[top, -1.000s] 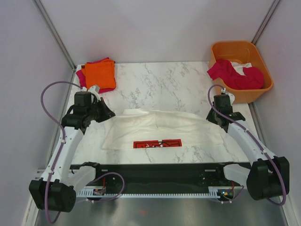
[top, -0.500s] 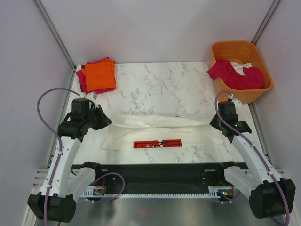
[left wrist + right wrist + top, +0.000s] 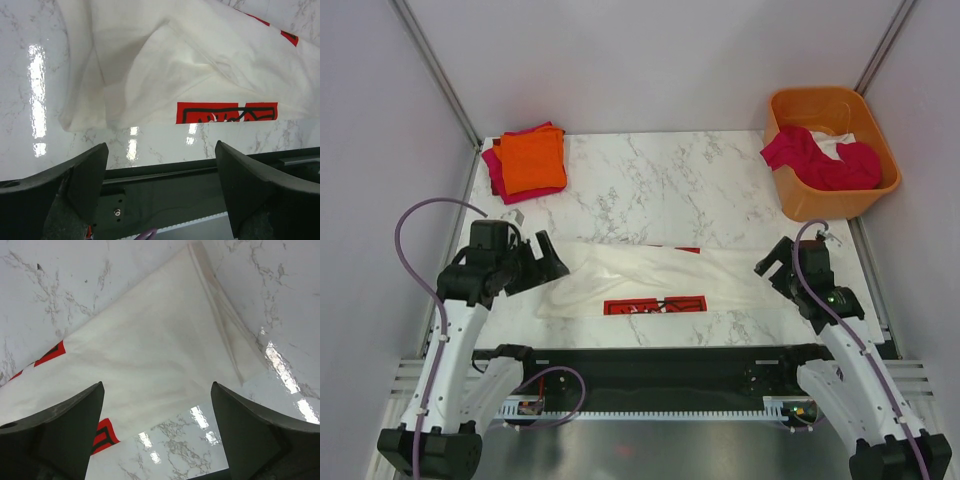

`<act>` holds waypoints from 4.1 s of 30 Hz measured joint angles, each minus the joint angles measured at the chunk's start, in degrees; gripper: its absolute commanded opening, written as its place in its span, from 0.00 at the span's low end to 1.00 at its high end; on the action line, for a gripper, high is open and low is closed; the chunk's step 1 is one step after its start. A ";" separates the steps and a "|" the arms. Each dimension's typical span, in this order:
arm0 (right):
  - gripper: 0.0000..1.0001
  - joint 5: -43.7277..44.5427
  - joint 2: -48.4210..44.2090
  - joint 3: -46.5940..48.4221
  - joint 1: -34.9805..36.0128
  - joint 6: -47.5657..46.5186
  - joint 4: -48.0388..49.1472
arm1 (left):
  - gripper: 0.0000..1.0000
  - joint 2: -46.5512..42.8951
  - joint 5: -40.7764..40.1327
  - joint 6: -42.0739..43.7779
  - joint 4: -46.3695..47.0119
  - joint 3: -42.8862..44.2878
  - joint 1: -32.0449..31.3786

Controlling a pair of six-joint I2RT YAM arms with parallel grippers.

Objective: Fold and stack the t-shirts
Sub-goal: Fold the tshirt

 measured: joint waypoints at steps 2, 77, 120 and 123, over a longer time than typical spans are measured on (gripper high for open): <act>0.98 0.17 -0.79 0.46 0.02 0.33 -0.24 | 1.00 -0.33 -0.04 -0.48 -1.81 0.94 0.00; 0.98 -1.16 30.32 22.53 59.14 -12.96 20.33 | 1.00 98.66 6.47 -5.92 23.34 83.56 -8.81; 0.94 -8.63 20.57 -1.09 29.44 -5.51 9.73 | 0.49 40.00 -4.42 -28.89 36.81 -8.85 -47.15; 0.94 -8.20 21.05 -0.92 29.44 -5.57 9.84 | 0.29 42.32 -3.37 -30.69 39.26 -8.28 -47.74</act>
